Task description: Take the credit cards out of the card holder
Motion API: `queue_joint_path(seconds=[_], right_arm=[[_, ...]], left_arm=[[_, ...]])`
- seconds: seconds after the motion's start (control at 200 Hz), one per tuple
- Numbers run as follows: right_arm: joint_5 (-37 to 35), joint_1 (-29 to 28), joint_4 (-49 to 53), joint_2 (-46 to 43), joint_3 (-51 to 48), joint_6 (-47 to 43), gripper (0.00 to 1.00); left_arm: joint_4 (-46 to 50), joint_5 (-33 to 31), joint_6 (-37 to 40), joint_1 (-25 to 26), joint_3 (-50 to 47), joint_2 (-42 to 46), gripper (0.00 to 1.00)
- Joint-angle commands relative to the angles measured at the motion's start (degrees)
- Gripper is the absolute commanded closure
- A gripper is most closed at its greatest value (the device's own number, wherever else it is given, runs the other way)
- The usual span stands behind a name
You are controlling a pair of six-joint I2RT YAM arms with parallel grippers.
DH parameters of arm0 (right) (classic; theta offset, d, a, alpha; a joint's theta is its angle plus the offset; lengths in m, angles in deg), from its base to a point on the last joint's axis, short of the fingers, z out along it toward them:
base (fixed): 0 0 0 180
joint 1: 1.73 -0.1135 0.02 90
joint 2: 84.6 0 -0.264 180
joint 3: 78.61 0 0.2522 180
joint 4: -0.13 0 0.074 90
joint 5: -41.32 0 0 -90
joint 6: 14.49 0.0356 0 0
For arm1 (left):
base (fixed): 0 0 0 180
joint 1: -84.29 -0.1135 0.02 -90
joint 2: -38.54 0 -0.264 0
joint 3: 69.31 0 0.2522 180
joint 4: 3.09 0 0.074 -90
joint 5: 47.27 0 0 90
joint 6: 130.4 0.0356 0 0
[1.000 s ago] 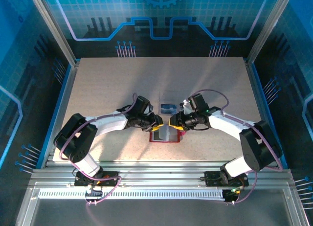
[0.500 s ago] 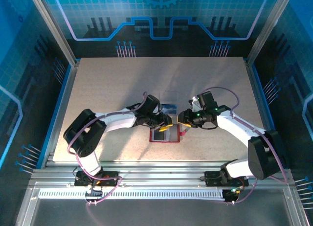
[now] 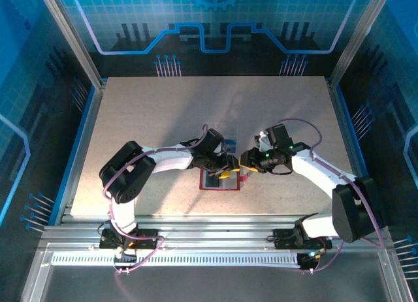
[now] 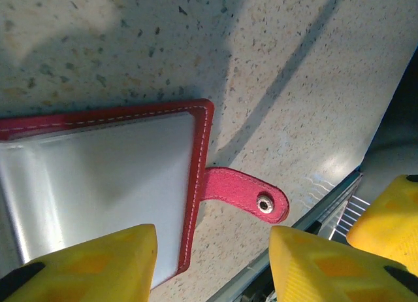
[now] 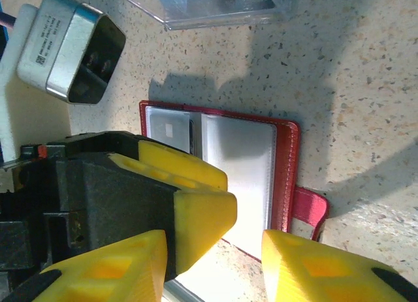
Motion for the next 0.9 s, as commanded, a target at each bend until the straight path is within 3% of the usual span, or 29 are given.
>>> queue_joint_path(seconds=[0.0,0.895], right_arm=[[0.42,0.83,0.74,-1.31,-0.58,-0.53,0.56],[3.06,0.46,-1.71,1.45,0.78,0.65,0.56]], left_arm=[[-0.26,1.86,0.10,0.50,1.78,-1.48,0.49],[0.63,-1.04,0.80,-1.34,-2.46,5.68,0.46]])
